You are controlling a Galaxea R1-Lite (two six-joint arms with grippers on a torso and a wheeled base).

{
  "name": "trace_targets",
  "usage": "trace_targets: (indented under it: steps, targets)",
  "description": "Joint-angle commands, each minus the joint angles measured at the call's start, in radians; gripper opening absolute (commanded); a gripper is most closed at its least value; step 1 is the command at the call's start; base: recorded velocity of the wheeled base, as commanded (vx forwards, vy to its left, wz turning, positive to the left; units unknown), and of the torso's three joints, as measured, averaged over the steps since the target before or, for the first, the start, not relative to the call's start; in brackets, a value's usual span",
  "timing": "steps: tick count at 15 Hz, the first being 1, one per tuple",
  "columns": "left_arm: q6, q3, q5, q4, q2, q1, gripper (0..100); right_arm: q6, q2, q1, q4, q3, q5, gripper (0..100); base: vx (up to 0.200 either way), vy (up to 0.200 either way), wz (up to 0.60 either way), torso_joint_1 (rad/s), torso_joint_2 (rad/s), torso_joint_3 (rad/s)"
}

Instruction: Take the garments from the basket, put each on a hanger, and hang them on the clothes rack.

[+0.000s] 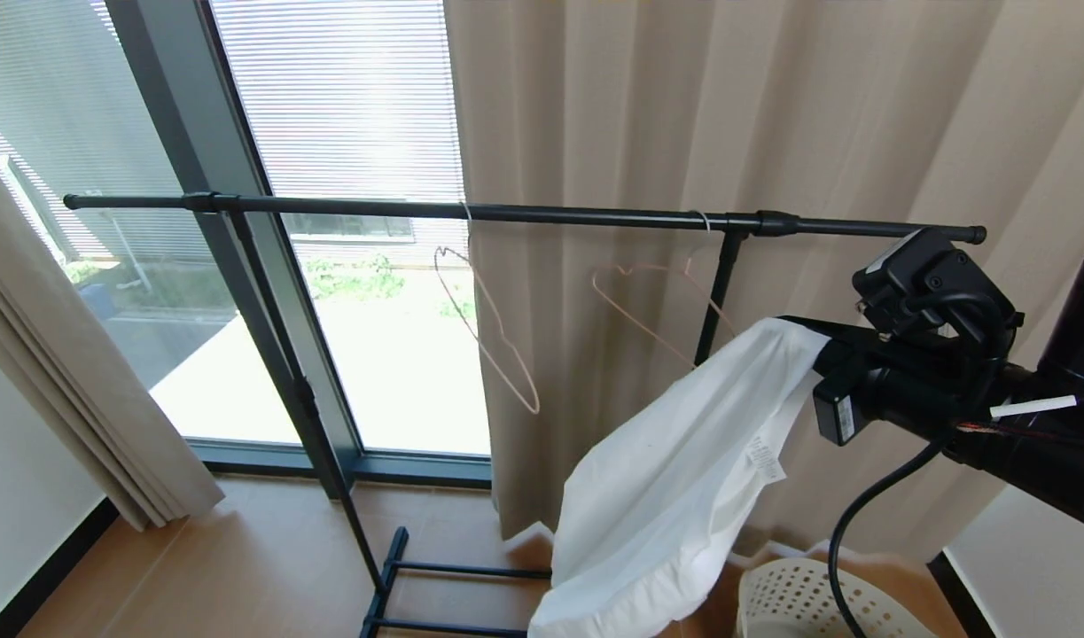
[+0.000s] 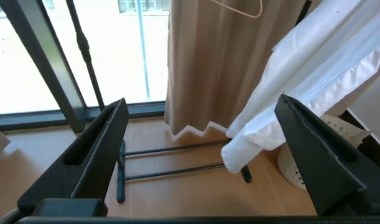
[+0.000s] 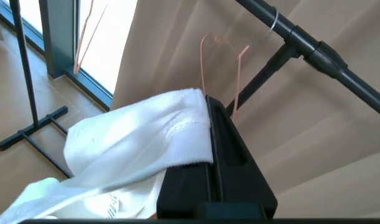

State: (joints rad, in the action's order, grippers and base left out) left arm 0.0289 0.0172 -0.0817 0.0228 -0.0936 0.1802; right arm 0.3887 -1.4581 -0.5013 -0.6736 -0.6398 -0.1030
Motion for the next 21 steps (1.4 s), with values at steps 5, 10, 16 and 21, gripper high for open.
trace_targets:
  steps: [5, 10, 16, 21]
  targets:
    - [0.002, 0.000, 0.000, 0.000, -0.003, 0.018, 100, 0.001, -0.001, 0.000, -0.001, 0.003, 0.000, 0, 0.000, 0.200, 0.00, 0.003, 0.00, 0.001]
    - [0.002, 0.000, 0.000, 0.000, -0.001, 0.018, 100, 0.001, 0.002, 0.000, -0.003, 0.003, 0.000, 0, 0.000, 0.200, 0.00, 0.002, 0.00, 0.004]
    - [0.003, 0.000, 0.000, 0.000, -0.001, 0.018, 100, 0.001, 0.005, 0.000, -0.003, 0.003, 0.000, 0, 0.000, 0.200, 0.00, 0.003, 0.00, 0.000]
    - [0.003, 0.000, 0.000, 0.000, -0.001, 0.018, 100, 0.001, 0.008, 0.000, -0.003, 0.005, 0.000, 0, 0.000, 0.080, 0.00, 0.001, 0.00, 0.000]
